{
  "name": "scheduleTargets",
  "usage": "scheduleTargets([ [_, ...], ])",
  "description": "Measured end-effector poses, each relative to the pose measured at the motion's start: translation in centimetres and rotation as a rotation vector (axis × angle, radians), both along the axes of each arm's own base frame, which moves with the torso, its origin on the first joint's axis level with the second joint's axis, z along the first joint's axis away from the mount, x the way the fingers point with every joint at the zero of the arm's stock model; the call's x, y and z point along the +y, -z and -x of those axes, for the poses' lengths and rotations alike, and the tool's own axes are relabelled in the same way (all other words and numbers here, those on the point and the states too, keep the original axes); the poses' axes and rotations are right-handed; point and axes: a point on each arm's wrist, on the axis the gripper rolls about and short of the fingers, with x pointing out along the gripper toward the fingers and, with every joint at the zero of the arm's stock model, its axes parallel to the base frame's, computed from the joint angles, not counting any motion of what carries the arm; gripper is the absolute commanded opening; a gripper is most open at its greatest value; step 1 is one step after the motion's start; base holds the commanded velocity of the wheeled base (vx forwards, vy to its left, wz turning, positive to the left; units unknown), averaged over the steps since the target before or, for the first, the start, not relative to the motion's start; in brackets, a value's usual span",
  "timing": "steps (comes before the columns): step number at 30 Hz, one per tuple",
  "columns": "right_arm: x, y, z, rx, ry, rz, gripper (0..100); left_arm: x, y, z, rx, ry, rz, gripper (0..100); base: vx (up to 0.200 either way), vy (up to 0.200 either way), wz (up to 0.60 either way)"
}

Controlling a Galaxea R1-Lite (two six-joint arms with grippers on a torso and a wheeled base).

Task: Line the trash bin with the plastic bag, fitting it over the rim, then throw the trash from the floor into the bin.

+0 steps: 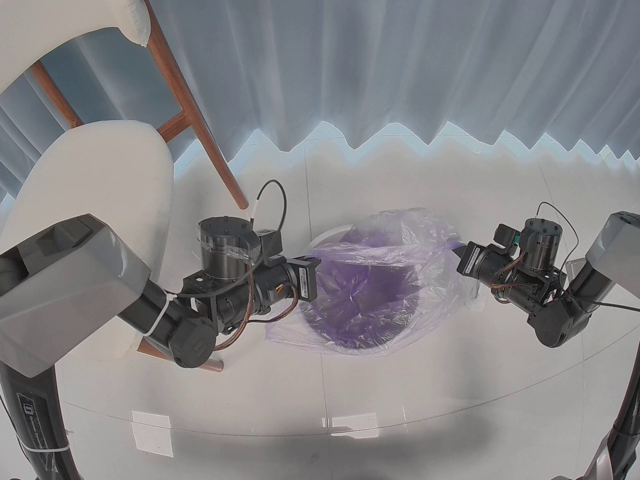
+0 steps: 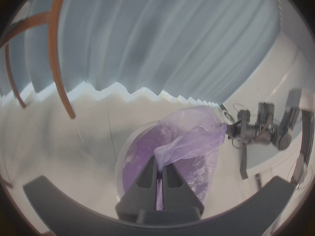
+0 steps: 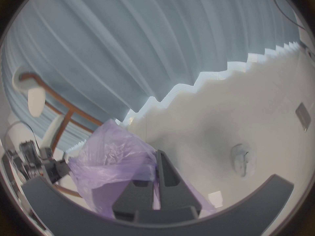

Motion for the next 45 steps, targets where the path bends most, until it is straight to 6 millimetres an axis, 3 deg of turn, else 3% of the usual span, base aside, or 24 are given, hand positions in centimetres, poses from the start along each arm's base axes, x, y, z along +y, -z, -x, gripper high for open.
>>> scheduleTargets([
  [12, 0.8, -1.5, -3.5, 0.082, 0.029, -0.318, 0, 1.2, -3.8, -4.3, 0.235, -0.124, 0.324, 0, 0.0, 0.0, 0.0],
  [18, 1.2, -1.6, -5.0, 0.194, 0.033, -0.399, 0, 2.3, -4.2, -6.2, 0.322, -0.188, 0.435, 0, 0.0, 0.0, 0.0],
  [23, 1.5, -1.8, -6.2, 0.293, 0.049, -0.405, 0, 2.8, -3.5, -6.9, 0.413, -0.238, 0.551, 0, 0.0, 0.0, 0.0],
  [30, 2.2, -3.0, -7.8, 0.296, 0.04, -0.421, 0, 3.8, -1.7, -7.8, 0.472, -0.294, 0.591, 0, 0.0, 0.0, 0.0],
  [45, 3.8, -1.3, -9.8, 0.36, 0.033, -0.403, 0, 5.0, 1.1, -9.3, 0.54, -0.374, 0.655, 0, 0.0, 0.0, 0.0],
])
